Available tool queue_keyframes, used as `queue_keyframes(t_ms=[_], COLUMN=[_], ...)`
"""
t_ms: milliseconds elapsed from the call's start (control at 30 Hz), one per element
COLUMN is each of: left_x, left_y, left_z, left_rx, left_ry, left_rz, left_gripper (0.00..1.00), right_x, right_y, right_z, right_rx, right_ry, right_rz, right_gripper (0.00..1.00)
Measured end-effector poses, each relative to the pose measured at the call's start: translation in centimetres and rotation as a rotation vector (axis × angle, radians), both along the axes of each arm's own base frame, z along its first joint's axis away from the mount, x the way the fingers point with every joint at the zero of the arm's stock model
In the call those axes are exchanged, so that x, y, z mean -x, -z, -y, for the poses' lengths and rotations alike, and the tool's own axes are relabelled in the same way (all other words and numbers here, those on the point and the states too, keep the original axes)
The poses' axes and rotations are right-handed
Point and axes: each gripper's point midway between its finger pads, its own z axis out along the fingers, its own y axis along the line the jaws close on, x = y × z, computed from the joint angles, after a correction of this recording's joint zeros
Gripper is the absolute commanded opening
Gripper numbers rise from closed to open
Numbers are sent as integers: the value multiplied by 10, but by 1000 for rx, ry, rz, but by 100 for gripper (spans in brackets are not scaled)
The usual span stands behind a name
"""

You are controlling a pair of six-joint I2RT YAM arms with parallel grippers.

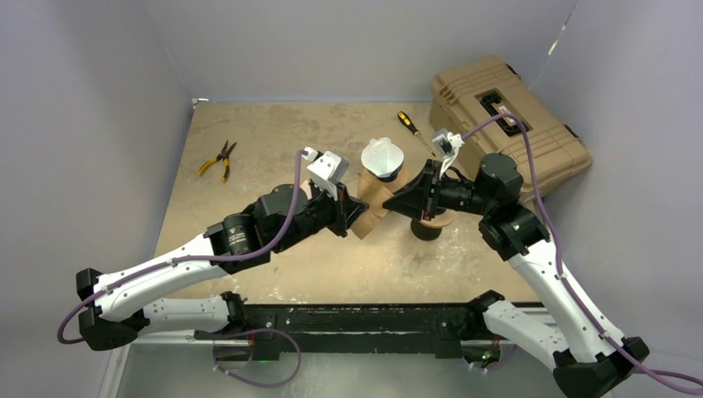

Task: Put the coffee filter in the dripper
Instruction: Pick up the coffee filter from the center of the board, then place the coffee filter in the coffee dripper.

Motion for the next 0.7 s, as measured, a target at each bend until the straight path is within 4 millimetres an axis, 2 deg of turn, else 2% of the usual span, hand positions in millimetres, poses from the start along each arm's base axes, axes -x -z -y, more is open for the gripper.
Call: queue_keyframes(t_ms=[33,67,100,233,267,300,367,500,700], left_x=[0,0,-1,-3,-4,-5,-9,-26,-62], left_y=[0,1,1,7,8,10,11,12,12], left_z=[0,0,1,3,3,3,2,-7,-25], left_rx=[-1,-2,-3,-23,-27,-31,-32,-23,54], left_ry=[1,1,1,-2,-6,-10,-25,-71,-108], left_rz=[-1,-1,-3,-3,-4,-6,-13,-26,-73], left_gripper=[4,6,13,68,76,80,85,86,77], right_x=[0,1,1,-3,-4,-6,-8,-12,-14], right_y=[-1,-2,-2,-5,-6,-6,-7,-8,0], right_z=[0,0,0,3,4,6,10,17,21], right_rx=[-3,-5,-7,-13,-13,-12,-10,-4,20], right_ry=[-3,-5,-5,38,52,75,113,171,209], right_rz=[1,2,3,4,7,10,14,19,-12], right_gripper=[0,0,0,0,0,0,0,0,0])
